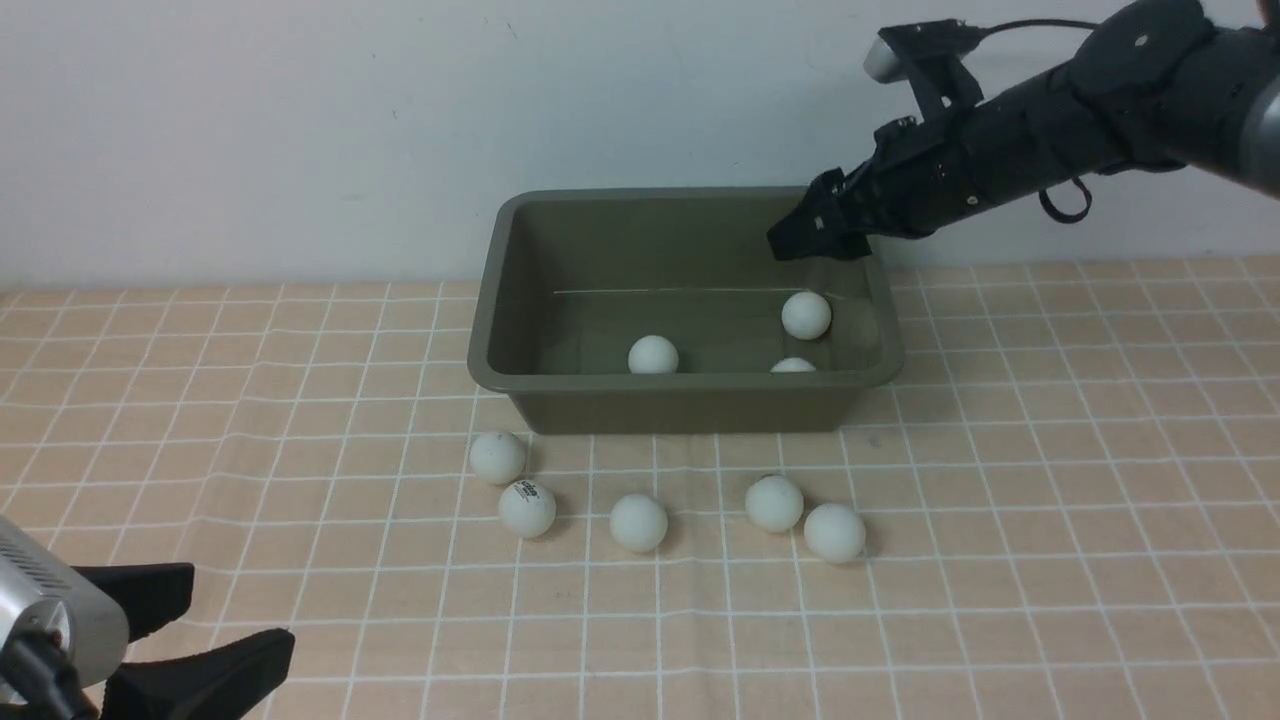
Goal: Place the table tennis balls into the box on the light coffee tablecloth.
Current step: 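Release the ping pong ball into the bin and lift the gripper away, then reach for and grasp a ping pong ball on the table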
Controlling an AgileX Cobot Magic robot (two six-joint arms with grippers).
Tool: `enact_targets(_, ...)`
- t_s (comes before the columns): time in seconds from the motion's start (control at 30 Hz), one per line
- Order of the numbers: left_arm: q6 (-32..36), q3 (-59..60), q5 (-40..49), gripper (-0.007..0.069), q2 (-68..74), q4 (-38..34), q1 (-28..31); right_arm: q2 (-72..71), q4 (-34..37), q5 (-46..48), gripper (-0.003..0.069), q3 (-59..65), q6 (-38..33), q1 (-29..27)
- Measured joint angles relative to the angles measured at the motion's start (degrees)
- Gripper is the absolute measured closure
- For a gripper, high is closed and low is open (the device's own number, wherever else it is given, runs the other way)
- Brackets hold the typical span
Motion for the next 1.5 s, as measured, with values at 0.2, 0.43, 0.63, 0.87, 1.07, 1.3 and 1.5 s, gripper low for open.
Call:
enact_targets(0.2,0.0,0.0,0.0,0.0211,0.0,0.0,0.0,-9.4,-8.1,4.0,0.0180,-0.9,1.5,-2.2)
enact_targets(0.43,0.0,0.0,0.0,0.0211,0.0,0.0,0.0,-23.1,-16.9,17.6,0.0211,-1.2,6.7,-3.7)
enact_targets(0.63,0.2,0.0,0.0,0.0211,0.0,0.0,0.0,-29.6,-16.4,21.9,0.0213,2.8,10.0,-3.7)
enact_targets(0.87,0.4,0.0,0.0,0.0211,0.0,0.0,0.0,-36.4,-14.5,15.6,0.0213,28.4,10.0,-2.2)
enact_targets(1.07,0.4,0.0,0.0,0.0211,0.0,-0.2,0.0,-35.3,-14.2,3.2,0.0213,43.4,8.2,4.3)
enact_targets(1.3,0.4,0.0,0.2,0.0211,0.0,-0.4,0.0,-28.6,-15.1,-7.4,0.0213,45.3,7.7,10.9)
enact_targets(1.5,0.4,0.0,2.0,0.0211,0.0,-0.4,0.0,-24.0,-15.1,-14.1,0.0213,45.3,7.1,11.5)
